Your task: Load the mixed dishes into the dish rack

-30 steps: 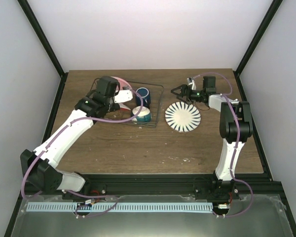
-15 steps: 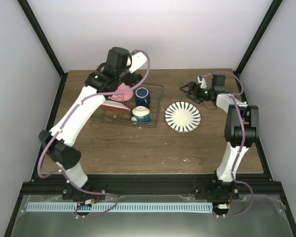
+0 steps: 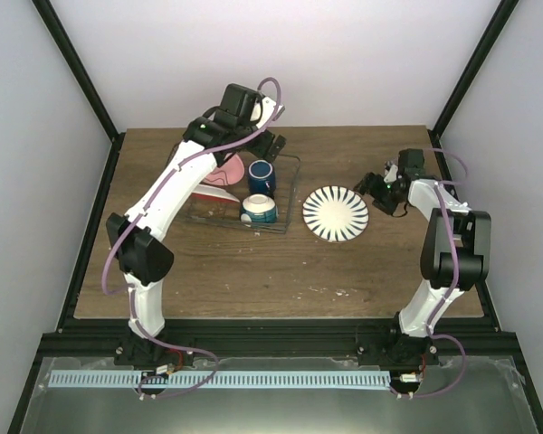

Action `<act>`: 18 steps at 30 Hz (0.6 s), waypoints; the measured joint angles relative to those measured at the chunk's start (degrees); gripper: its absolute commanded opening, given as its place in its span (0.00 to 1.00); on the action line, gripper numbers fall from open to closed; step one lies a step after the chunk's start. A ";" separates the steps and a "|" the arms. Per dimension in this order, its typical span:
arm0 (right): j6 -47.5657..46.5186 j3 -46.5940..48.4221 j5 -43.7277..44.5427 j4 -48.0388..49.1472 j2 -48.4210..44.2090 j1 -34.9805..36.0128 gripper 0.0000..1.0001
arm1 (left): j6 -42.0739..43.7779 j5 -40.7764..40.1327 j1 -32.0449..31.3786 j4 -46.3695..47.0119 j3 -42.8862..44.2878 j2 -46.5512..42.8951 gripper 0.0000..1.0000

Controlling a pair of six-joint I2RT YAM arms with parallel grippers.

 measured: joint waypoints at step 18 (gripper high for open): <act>-2.54 -7.41 14.91 -9.27 -4.24 0.35 0.59 | -4.83 10.12 -0.72 -0.44 -0.72 2.23 1.00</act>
